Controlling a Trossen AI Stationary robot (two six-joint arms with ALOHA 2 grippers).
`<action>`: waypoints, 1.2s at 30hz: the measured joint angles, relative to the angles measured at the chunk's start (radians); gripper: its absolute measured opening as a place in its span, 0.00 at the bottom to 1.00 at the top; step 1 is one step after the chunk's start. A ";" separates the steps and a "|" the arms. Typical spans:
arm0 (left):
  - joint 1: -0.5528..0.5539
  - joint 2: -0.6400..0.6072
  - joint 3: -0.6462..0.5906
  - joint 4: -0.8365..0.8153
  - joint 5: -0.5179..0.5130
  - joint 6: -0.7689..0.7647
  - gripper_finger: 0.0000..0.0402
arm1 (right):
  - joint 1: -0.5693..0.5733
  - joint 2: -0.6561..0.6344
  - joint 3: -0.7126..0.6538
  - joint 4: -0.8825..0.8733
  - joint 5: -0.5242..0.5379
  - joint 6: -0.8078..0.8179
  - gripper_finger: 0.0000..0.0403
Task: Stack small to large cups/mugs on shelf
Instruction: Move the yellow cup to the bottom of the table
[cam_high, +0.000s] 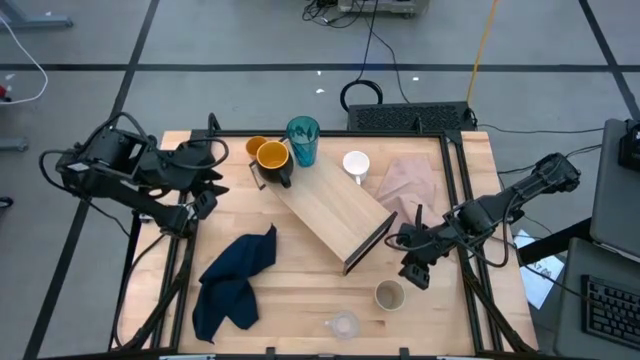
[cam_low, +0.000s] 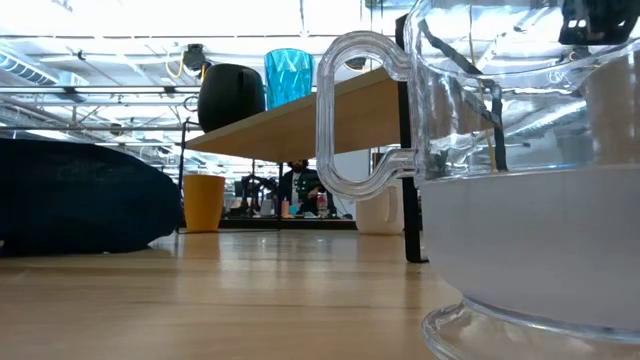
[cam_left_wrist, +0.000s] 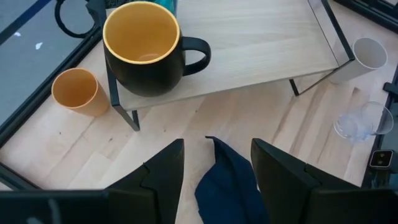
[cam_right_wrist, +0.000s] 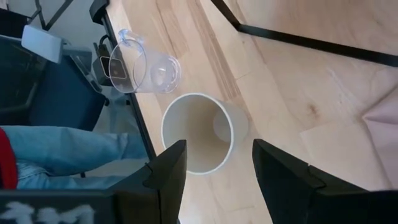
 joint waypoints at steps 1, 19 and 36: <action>0.000 0.000 0.000 0.000 0.000 0.000 0.46 | 0.000 0.000 0.000 0.000 0.005 0.000 0.43; 0.149 -0.073 0.000 0.000 -0.156 -0.048 0.46 | 0.000 0.000 0.000 0.010 0.016 -0.017 0.43; 0.649 -0.092 -0.182 -0.002 -0.026 0.344 0.46 | 0.000 0.000 0.000 0.085 0.046 -0.019 0.43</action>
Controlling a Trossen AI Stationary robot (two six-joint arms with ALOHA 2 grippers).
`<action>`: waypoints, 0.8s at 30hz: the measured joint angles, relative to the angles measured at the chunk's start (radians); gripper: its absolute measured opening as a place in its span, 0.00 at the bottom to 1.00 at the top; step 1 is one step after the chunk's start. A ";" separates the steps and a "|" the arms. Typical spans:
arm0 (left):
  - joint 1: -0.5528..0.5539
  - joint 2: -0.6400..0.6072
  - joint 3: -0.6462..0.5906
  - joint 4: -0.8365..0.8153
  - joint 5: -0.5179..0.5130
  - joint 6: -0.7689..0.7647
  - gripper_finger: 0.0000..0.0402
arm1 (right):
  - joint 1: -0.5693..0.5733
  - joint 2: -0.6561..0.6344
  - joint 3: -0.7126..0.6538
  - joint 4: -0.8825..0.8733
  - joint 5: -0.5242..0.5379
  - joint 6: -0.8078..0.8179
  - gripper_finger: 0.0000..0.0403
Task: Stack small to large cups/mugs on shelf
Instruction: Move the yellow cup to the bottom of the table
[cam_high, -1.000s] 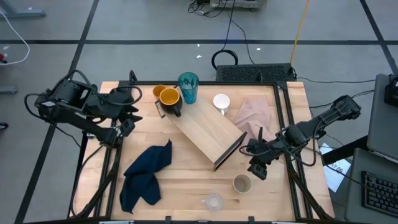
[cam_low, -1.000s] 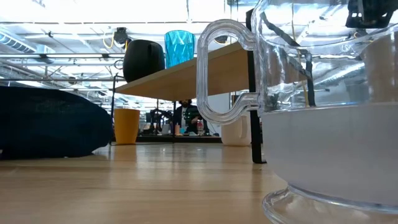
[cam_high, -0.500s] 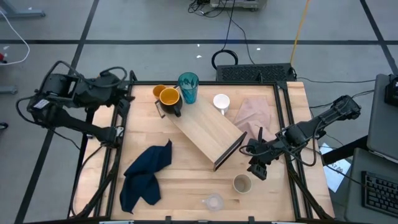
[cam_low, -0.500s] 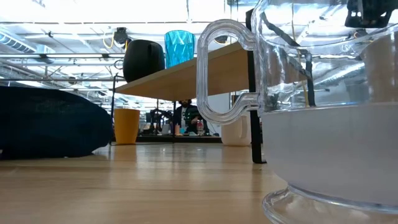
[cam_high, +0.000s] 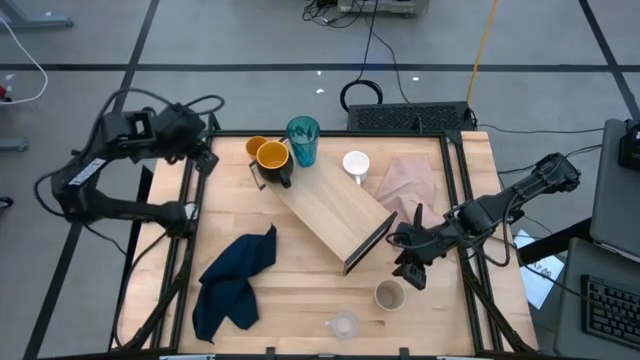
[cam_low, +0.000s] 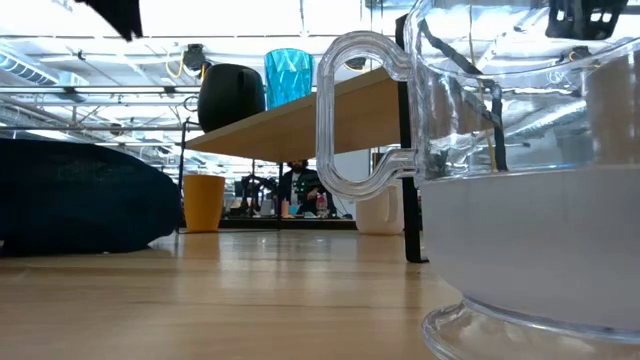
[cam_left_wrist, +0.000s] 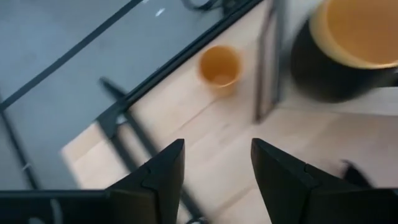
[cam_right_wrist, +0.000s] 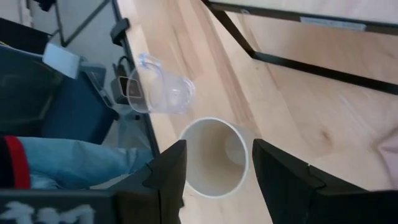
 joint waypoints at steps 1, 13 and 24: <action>0.036 0.001 -0.013 0.000 0.000 0.019 0.46 | 0.000 0.000 0.000 0.009 0.000 0.000 0.43; 0.431 0.131 -0.114 0.036 0.278 0.283 0.46 | 0.000 0.000 0.000 0.075 0.000 -0.018 0.43; 0.663 0.329 -0.114 0.195 0.554 0.310 0.46 | 0.000 0.000 0.000 0.136 -0.005 -0.018 0.43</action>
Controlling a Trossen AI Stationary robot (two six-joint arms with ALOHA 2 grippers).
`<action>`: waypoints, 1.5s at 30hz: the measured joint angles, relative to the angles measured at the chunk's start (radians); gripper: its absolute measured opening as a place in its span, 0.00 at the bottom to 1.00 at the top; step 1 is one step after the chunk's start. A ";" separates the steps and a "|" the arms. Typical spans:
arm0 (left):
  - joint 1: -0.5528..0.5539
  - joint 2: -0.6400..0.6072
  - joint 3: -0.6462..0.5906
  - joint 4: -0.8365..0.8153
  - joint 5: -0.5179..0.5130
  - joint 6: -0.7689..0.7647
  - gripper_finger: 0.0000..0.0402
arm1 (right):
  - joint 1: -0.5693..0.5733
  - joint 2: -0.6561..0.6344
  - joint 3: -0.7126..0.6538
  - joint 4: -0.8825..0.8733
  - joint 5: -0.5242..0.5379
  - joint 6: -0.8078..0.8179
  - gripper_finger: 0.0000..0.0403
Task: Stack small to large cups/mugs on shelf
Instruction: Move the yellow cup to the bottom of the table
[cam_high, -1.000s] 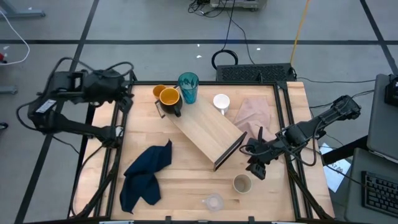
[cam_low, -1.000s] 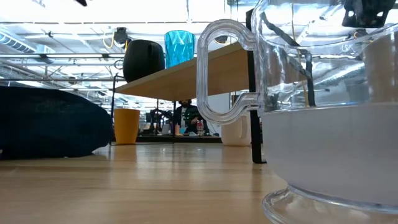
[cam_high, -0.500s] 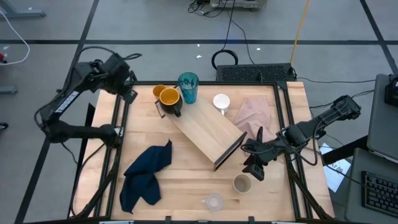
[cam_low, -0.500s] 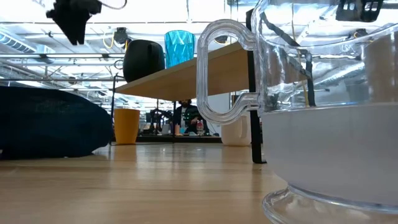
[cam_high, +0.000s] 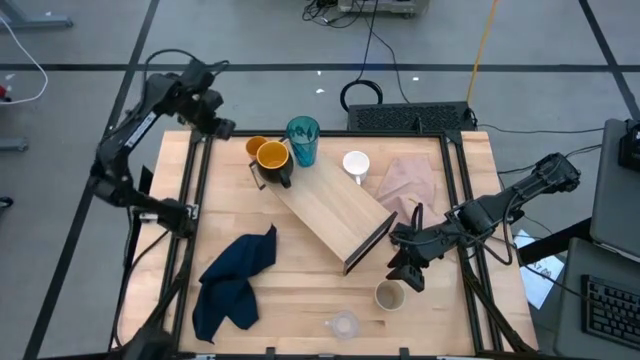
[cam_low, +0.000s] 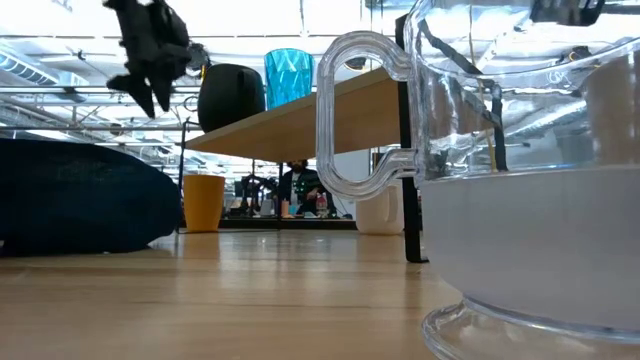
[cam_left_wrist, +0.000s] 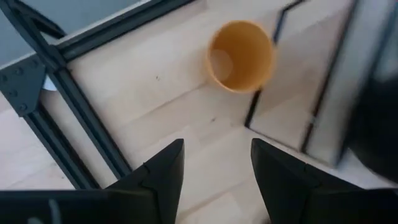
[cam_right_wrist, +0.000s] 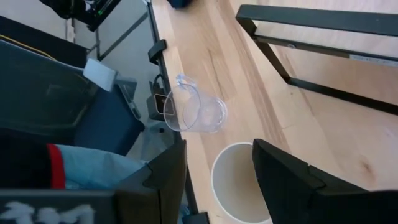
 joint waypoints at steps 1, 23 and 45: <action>0.006 0.023 0.000 0.006 -0.005 -0.005 0.46 | 0.000 0.000 0.000 0.001 0.000 0.004 0.43; -0.050 0.308 0.000 0.202 -0.033 -0.088 0.46 | -0.012 -0.013 0.000 0.014 0.004 0.090 0.43; -0.123 0.357 0.000 0.195 -0.120 -0.070 0.46 | -0.012 -0.013 0.000 0.060 0.005 0.105 0.43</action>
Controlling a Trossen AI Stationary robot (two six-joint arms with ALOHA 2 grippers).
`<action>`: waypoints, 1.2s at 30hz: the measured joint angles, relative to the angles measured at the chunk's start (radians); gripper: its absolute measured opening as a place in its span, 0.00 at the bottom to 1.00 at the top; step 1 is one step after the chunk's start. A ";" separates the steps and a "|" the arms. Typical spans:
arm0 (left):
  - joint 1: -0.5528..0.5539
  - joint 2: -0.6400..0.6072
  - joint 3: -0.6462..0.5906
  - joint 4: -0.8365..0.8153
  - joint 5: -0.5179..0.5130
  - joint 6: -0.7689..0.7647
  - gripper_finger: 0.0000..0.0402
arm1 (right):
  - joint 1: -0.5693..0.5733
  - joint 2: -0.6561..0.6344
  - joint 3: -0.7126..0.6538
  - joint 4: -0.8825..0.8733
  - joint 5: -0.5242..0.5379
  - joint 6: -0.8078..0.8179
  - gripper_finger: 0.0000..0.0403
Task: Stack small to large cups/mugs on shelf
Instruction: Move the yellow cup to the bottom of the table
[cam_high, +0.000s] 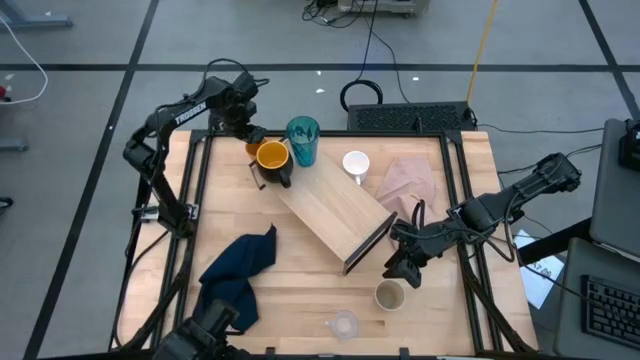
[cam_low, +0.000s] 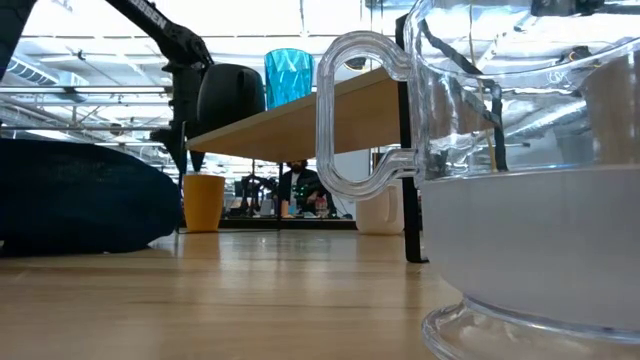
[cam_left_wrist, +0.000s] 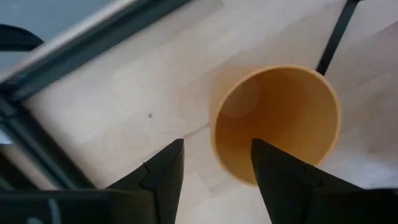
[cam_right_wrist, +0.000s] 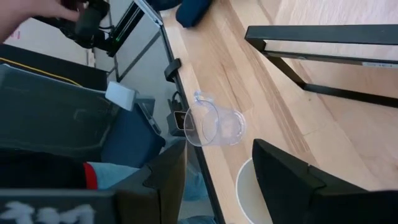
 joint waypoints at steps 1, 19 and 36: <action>-0.003 0.008 0.000 -0.001 0.002 0.000 0.46 | 0.000 0.000 0.000 0.000 0.000 0.001 0.43; -0.075 0.073 0.000 0.005 -0.014 0.184 0.17 | 0.000 0.000 0.000 -0.002 0.000 0.017 0.43; -0.041 0.012 0.003 -0.085 -0.190 0.348 0.01 | 0.000 0.000 0.000 -0.002 0.000 0.014 0.43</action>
